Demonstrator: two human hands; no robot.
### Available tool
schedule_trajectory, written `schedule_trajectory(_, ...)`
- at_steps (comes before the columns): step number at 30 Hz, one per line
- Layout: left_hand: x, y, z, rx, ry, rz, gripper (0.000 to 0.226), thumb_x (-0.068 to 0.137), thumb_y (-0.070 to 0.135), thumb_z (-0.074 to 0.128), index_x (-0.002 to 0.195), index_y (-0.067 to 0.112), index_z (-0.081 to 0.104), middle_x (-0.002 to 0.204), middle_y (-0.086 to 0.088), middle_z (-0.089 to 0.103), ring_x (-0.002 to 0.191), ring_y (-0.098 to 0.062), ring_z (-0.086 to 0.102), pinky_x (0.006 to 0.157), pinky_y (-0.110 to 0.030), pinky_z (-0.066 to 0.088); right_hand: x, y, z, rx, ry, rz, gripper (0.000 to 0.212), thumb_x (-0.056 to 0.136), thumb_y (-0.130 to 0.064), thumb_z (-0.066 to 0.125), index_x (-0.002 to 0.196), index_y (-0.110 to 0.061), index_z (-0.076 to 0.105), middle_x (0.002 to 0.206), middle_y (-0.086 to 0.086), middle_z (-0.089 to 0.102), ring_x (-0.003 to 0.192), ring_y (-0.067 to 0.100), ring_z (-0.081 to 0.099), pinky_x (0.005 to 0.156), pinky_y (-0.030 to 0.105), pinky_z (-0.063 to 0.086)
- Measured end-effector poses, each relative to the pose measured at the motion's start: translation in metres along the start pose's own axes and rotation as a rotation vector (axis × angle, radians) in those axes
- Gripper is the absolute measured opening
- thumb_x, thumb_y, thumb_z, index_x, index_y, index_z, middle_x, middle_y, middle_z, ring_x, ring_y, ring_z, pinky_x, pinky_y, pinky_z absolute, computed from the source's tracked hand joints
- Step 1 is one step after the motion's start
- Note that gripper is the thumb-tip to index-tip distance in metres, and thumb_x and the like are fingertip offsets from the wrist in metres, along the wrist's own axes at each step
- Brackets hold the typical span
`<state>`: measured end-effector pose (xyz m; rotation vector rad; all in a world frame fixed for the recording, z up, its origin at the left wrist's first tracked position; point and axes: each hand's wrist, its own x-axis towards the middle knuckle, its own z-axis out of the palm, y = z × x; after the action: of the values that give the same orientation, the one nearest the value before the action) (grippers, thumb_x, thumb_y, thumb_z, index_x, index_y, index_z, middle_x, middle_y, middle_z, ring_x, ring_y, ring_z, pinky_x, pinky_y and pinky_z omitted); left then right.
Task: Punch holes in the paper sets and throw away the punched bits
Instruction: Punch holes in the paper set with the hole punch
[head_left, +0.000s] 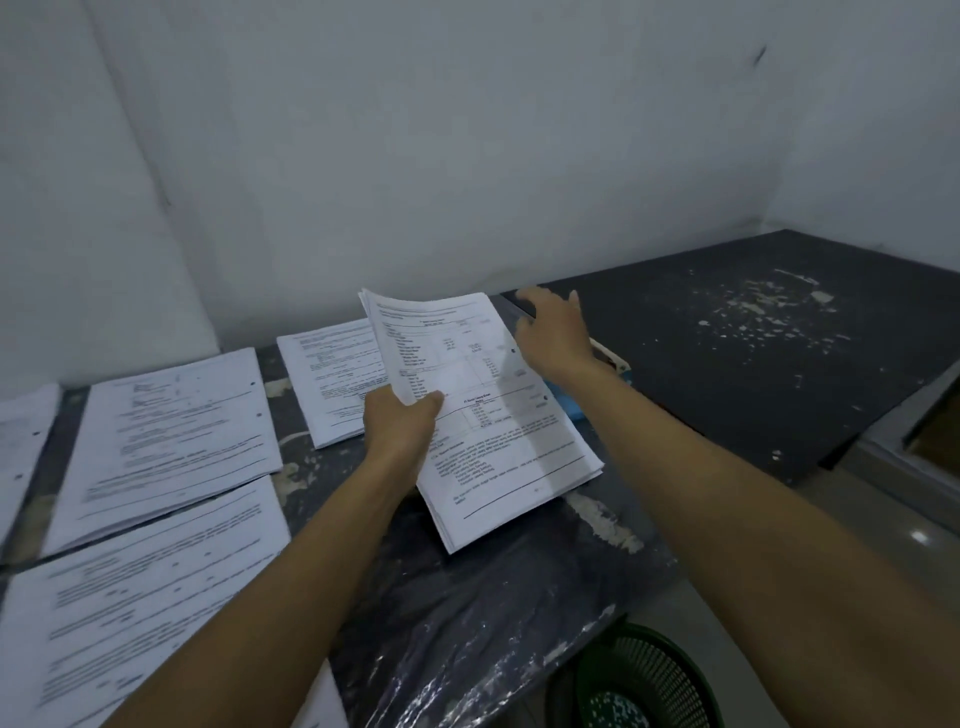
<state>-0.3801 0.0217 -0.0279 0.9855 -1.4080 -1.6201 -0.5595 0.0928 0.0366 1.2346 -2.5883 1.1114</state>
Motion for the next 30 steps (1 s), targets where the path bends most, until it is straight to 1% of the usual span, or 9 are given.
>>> schedule_trajectory(2, -0.009, 0.012, -0.018, -0.024, -0.011, 0.020, 0.030, 0.089, 0.004, 0.072, 0.117, 0.014, 0.069, 0.099, 0.005, 0.072, 0.091, -0.019, 0.071, 0.075, -0.035, 0.059, -0.013, -0.013, 0.006, 0.148, -0.008, 0.018, 0.044, 0.097, -0.021, 0.050, 0.140, -0.015, 0.050, 0.134, 0.008, 0.060, 0.119, 0.029, 0.054, 0.106, 0.048, 0.043)
schedule_trajectory(3, -0.014, 0.018, -0.028, -0.036, -0.022, 0.024, 0.032, 0.089, 0.005, 0.072, 0.120, 0.013, 0.068, 0.102, 0.004, 0.073, 0.093, -0.020, 0.072, 0.077, -0.037, 0.060, -0.018, -0.019, 0.008, 0.198, -0.025, 0.034, 0.047, 0.097, -0.028, 0.053, 0.142, -0.016, 0.047, 0.137, 0.007, 0.059, 0.117, 0.027, 0.056, 0.100, 0.047, 0.048)
schedule_trajectory(7, -0.036, 0.039, -0.071, -0.039, -0.041, 0.033, 0.038, 0.089, 0.008, 0.074, 0.125, 0.012, 0.066, 0.113, -0.003, 0.074, 0.095, -0.023, 0.074, 0.079, -0.041, 0.062, -0.043, -0.041, 0.010, 0.454, -0.144, 0.203, 0.071, 0.089, -0.046, 0.068, 0.147, -0.015, 0.040, 0.144, 0.004, 0.050, 0.123, 0.024, 0.053, 0.083, 0.033, 0.046)
schedule_trajectory(10, -0.052, 0.050, -0.101, -0.049, -0.051, 0.032, 0.038, 0.088, 0.008, 0.075, 0.125, 0.011, 0.067, 0.113, -0.004, 0.075, 0.097, -0.023, 0.074, 0.085, -0.042, 0.060, -0.064, -0.055, 0.011, 0.564, -0.267, 0.293, 0.047, 0.085, -0.040, 0.076, 0.120, -0.014, 0.059, 0.120, -0.002, 0.067, 0.092, 0.015, 0.066, 0.061, 0.026, 0.045)
schedule_trajectory(13, -0.069, 0.054, -0.130, -0.022, -0.037, 0.013, 0.035, 0.087, 0.007, 0.076, 0.121, 0.011, 0.068, 0.108, -0.004, 0.076, 0.095, -0.023, 0.074, 0.087, -0.041, 0.059, -0.085, -0.068, 0.015, 0.668, -0.369, 0.265, 0.017, 0.082, -0.017, 0.080, 0.095, -0.011, 0.071, 0.093, 0.001, 0.078, 0.067, 0.015, 0.074, 0.048, 0.023, 0.052)
schedule_trajectory(19, -0.103, 0.052, -0.191, 0.027, 0.034, -0.036, 0.038, 0.085, 0.004, 0.076, 0.122, 0.006, 0.067, 0.109, -0.008, 0.076, 0.097, -0.027, 0.074, 0.090, -0.046, 0.058, -0.125, -0.106, 0.032, 0.723, -0.488, 0.217, 0.021, 0.079, -0.006, 0.081, 0.097, -0.004, 0.070, 0.086, 0.004, 0.078, 0.072, 0.021, 0.076, 0.055, 0.030, 0.059)
schedule_trajectory(22, -0.117, 0.052, -0.221, 0.052, 0.109, -0.027, 0.033, 0.088, 0.003, 0.072, 0.121, 0.008, 0.067, 0.110, -0.008, 0.075, 0.095, -0.026, 0.073, 0.082, -0.038, 0.059, -0.144, -0.129, 0.043, 0.730, -0.525, 0.198, 0.024, 0.078, -0.004, 0.081, 0.099, 0.001, 0.069, 0.087, 0.008, 0.078, 0.077, 0.026, 0.076, 0.066, 0.038, 0.063)
schedule_trajectory(25, -0.129, 0.051, -0.249, 0.114, 0.182, -0.014, 0.029, 0.090, 0.003, 0.069, 0.118, 0.009, 0.068, 0.108, -0.008, 0.074, 0.093, -0.025, 0.072, 0.072, -0.030, 0.058, -0.163, -0.147, 0.054, 0.707, -0.559, 0.159, 0.019, 0.078, -0.003, 0.080, 0.091, 0.000, 0.067, 0.090, 0.011, 0.077, 0.078, 0.027, 0.075, 0.068, 0.036, 0.062)
schedule_trajectory(30, -0.147, 0.045, -0.285, 0.348, 0.241, 0.043, 0.023, 0.088, 0.004, 0.070, 0.109, 0.013, 0.069, 0.106, -0.004, 0.072, 0.081, -0.013, 0.070, 0.054, -0.019, 0.053, -0.192, -0.164, 0.069, 0.615, -0.609, 0.094, 0.017, 0.077, -0.003, 0.077, 0.086, -0.008, 0.063, 0.080, 0.011, 0.068, 0.066, 0.018, 0.064, 0.060, 0.027, 0.054)
